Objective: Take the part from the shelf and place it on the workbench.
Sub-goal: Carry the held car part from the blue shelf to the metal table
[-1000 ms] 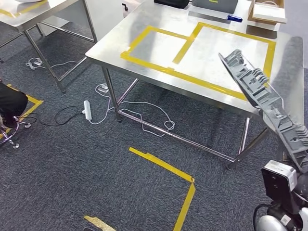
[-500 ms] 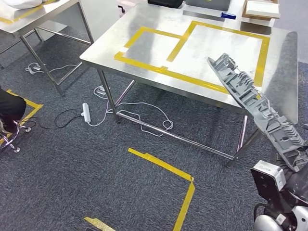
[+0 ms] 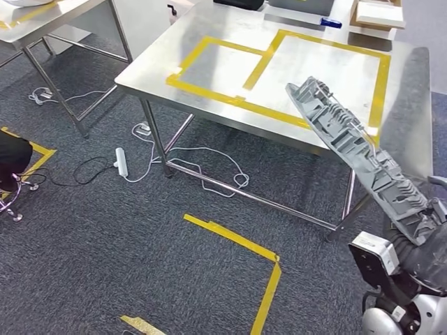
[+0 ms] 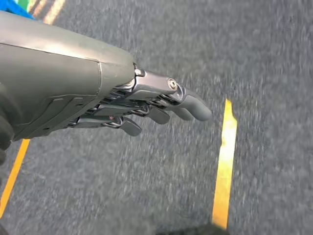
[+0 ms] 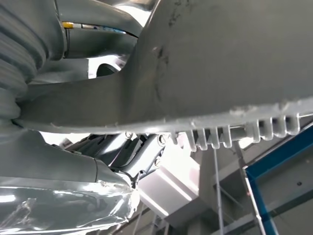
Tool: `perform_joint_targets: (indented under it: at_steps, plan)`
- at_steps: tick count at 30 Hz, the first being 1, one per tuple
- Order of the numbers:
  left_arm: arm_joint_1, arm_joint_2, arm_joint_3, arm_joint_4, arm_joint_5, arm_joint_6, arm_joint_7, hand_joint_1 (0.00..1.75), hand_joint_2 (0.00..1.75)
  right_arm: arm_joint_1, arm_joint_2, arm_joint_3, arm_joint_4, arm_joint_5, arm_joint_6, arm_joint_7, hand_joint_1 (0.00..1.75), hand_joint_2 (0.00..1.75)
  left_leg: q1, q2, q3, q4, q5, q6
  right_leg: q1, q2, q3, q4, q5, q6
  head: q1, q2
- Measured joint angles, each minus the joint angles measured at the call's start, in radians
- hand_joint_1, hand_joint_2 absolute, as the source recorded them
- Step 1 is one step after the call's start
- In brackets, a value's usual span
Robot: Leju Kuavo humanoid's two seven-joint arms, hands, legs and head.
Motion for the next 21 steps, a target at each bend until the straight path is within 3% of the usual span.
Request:
perform_joint_targets:
  at_steps: [3, 4, 5, 7, 9, 11, 14, 15, 16, 18, 19, 20, 21]
  plan:
    - [-0.002, 0.000, -0.004, 0.000, -0.001, 0.001, -0.001, 0.00, 1.75, 0.000, 0.000, 0.005, 0.001, -0.007, 0.000, -0.012, 1.75, 1.75, 0.002, 0.001, 0.003, -0.002, -0.003, 0.007, -0.003, -0.001, -0.105, 0.194, -0.080, 0.010, 0.004, 0.000]
    - [-0.001, 0.000, -0.005, 0.000, -0.001, 0.001, -0.002, 0.00, 1.75, 0.000, 0.000, 0.007, 0.001, -0.009, 0.000, -0.013, 1.75, 1.75, 0.001, 0.000, 0.005, -0.002, -0.006, 0.008, -0.004, -0.001, -0.132, 0.235, -0.085, 0.013, 0.004, 0.000]
    - [-0.001, 0.000, -0.007, 0.000, -0.001, 0.001, -0.002, 0.00, 1.75, 0.000, 0.000, 0.009, 0.003, -0.012, 0.000, -0.013, 1.75, 1.75, 0.002, 0.000, 0.009, -0.002, -0.009, 0.007, -0.004, -0.002, -0.139, 0.238, -0.068, 0.015, 0.004, 0.000]
    - [0.000, -0.001, -0.009, 0.000, -0.001, 0.000, -0.002, 0.00, 1.75, 0.000, 0.000, 0.014, 0.005, -0.016, 0.000, -0.008, 1.75, 1.75, 0.003, -0.001, 0.021, -0.001, -0.018, 0.003, -0.006, -0.005, -0.097, 0.132, 0.012, 0.015, 0.005, 0.000]
    - [0.000, -0.002, -0.011, 0.000, -0.001, 0.000, -0.002, 0.00, 1.75, -0.004, 0.000, 0.018, 0.006, -0.019, 0.000, 0.002, 1.75, 1.75, 0.000, -0.002, 0.031, 0.001, -0.028, -0.006, -0.004, -0.009, -0.035, 0.006, 0.060, 0.009, 0.005, 0.000]
    - [-0.001, -0.002, -0.012, 0.000, -0.002, 0.000, -0.002, 0.00, 1.75, -0.008, 0.000, 0.022, 0.009, -0.020, 0.000, 0.013, 1.75, 1.75, -0.003, -0.001, 0.033, 0.002, -0.034, -0.017, -0.001, -0.009, -0.009, -0.037, 0.056, -0.002, 0.002, 0.000]
    - [-0.002, -0.001, -0.015, 0.000, -0.004, 0.000, -0.002, 0.00, 1.75, -0.008, 0.000, 0.024, 0.010, -0.019, 0.000, 0.029, 1.75, 1.75, -0.002, 0.001, 0.036, 0.013, -0.049, -0.032, -0.003, -0.004, 0.001, -0.041, 0.048, -0.022, -0.004, 0.000]
    - [-0.002, -0.001, -0.015, 0.000, -0.004, 0.001, -0.002, 0.00, 1.75, -0.008, 0.000, 0.024, 0.011, -0.018, 0.000, 0.032, 1.75, 1.75, -0.002, 0.001, 0.025, 0.043, -0.066, -0.037, -0.005, -0.005, 0.008, -0.043, 0.044, -0.029, -0.006, 0.000]
    - [-0.002, -0.001, -0.016, 0.000, -0.004, 0.001, -0.002, 0.00, 1.75, -0.009, 0.000, 0.024, 0.011, -0.018, 0.000, 0.035, 1.75, 1.75, 0.000, 0.001, 0.002, 0.093, -0.090, -0.042, -0.007, -0.005, 0.015, -0.045, 0.041, -0.035, -0.009, 0.000]
    - [-0.001, -0.001, -0.016, 0.000, -0.005, 0.001, -0.002, 0.00, 1.75, -0.010, 0.000, 0.024, 0.011, -0.018, 0.000, 0.038, 1.75, 1.75, 0.001, 0.000, -0.074, 0.233, -0.143, -0.046, -0.006, -0.006, 0.024, -0.045, 0.032, -0.042, -0.013, 0.000]
    - [0.001, -0.002, -0.016, 0.000, -0.006, 0.001, -0.002, 0.00, 1.75, -0.009, 0.000, 0.024, 0.011, -0.018, 0.000, 0.039, 1.75, 1.75, 0.002, 0.000, -0.108, 0.285, -0.152, -0.046, -0.004, -0.004, 0.030, -0.045, 0.027, -0.043, -0.013, 0.000]
    - [0.003, -0.002, -0.016, 0.000, -0.007, 0.001, -0.002, 0.00, 1.75, -0.008, 0.000, 0.024, 0.011, -0.018, 0.000, 0.040, 1.75, 1.75, 0.001, 0.000, -0.129, 0.305, -0.141, -0.044, -0.003, -0.002, 0.036, -0.045, 0.021, -0.043, -0.013, 0.000]
    - [0.005, -0.002, -0.016, 0.000, -0.007, 0.000, -0.002, 0.00, 1.75, -0.007, 0.000, 0.024, 0.011, -0.018, 0.000, 0.040, 1.75, 1.75, 0.000, 0.000, -0.130, 0.286, -0.108, -0.040, -0.002, 0.000, 0.045, -0.045, 0.015, -0.042, -0.013, 0.000]
